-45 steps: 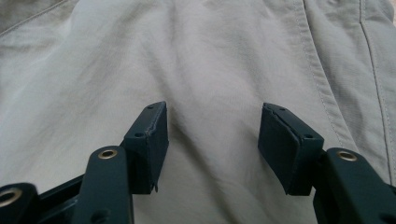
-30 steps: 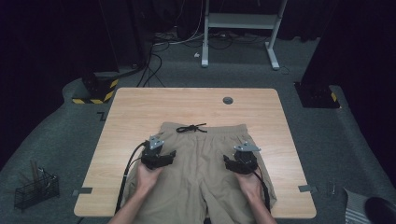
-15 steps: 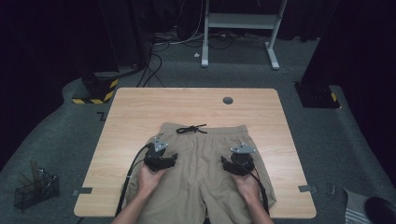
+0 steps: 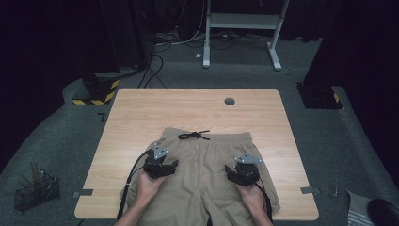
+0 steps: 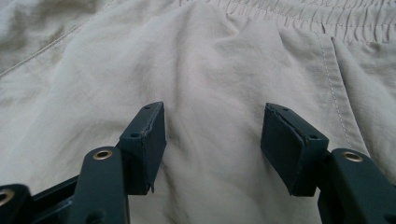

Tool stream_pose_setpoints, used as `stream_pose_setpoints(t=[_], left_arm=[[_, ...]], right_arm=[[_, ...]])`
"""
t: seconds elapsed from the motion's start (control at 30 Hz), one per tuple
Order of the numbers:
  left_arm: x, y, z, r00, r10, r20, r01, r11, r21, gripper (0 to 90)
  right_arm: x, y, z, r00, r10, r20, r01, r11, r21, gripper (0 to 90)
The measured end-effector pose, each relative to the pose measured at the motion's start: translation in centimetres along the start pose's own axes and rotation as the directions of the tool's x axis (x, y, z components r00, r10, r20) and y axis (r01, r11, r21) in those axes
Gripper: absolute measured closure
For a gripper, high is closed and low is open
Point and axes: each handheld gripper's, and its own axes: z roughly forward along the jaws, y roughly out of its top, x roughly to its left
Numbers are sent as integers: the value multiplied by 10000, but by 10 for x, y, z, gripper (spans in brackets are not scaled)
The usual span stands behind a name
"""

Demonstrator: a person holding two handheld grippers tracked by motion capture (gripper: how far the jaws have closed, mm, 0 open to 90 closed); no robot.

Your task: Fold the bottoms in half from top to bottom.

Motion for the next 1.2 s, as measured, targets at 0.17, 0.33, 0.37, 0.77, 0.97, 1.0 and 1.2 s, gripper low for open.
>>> stream_pose_setpoints(t=[0.17, 0.33, 0.37, 0.77, 0.97, 1.0, 1.2], left_arm=[[0, -1, -4, 9996, -87, 257, 84, 9999, 98, 310], [6, 9, -12, 9994, -179, 301, 177, 9998, 62, 303], [9, 12, -14, 9993, -282, 229, 282, 9996, -9, 303], [65, 40, 3, 9908, -1161, -695, 1202, 9911, 578, 300], [74, 41, 28, 9914, -1236, -428, 1284, 9822, 1373, 311], [72, 41, 29, 9924, -1126, -497, 1179, 9854, 1229, 310], [66, 36, 29, 9978, -562, -347, 590, 9946, 855, 416]], right_arm=[[2, -2, -3, 10000, 2, -4, -2, 10000, 13, 400], [1, 0, -6, 10000, 39, -81, -38, 9999, 129, 397], [1, 2, -6, 10000, 16, -96, -15, 10000, 50, 398], [2, 19, 19, 9998, 62, -203, -62, 10000, 33, 402], [4, 18, 19, 9998, -198, 2, 198, 9998, 9, 401], [4, 18, 19, 9998, -218, 3, 218, 9998, 9, 401], [4, 18, 19, 9998, -222, 3, 222, 9998, 2, 403]])
